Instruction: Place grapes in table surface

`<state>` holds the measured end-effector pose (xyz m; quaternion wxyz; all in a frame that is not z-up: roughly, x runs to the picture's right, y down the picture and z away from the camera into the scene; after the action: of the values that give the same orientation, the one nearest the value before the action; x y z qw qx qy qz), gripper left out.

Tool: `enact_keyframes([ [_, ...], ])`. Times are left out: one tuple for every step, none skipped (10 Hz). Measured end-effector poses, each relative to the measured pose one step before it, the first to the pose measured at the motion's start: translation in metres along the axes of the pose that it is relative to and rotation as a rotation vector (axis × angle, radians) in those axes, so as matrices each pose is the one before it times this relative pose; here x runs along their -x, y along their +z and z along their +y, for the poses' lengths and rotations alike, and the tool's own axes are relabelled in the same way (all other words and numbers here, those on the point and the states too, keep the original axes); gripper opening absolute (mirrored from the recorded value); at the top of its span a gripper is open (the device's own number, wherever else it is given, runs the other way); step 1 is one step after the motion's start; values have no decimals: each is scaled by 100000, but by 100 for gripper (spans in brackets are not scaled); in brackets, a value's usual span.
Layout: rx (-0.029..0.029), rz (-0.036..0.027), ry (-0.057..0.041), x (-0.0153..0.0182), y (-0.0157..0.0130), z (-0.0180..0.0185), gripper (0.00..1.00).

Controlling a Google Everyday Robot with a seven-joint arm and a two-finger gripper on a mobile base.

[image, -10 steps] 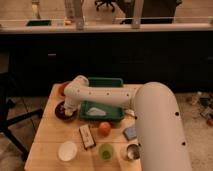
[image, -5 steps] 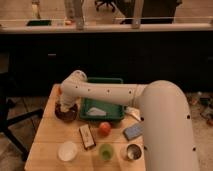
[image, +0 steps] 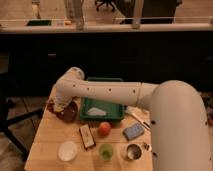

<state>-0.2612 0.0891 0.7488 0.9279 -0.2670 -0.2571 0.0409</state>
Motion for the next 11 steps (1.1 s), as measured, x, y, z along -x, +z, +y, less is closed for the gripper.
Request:
enact_keyframes([
  [1286, -1669, -2752, 698, -442, 980, 0],
  [2066, -1681, -2835, 599, -225, 1353, 0],
  [2133, -1307, -2405, 570, -108, 1263, 0],
  [3190, -1369, -2909, 636, 17, 1674, 0],
  [4061, -1061, -2651, 547, 211, 1786, 0],
  [2470, -338, -1320, 204, 325, 962, 0],
  [3401, 49, -569, -119, 732, 978, 0],
  [3742, 471, -153, -434, 1168, 637, 0],
  [2874, 505, 168, -478, 1127, 396, 0],
  [3111, 1000, 180, -566, 1367, 362, 0],
  [657, 55, -237, 100, 289, 79, 1],
])
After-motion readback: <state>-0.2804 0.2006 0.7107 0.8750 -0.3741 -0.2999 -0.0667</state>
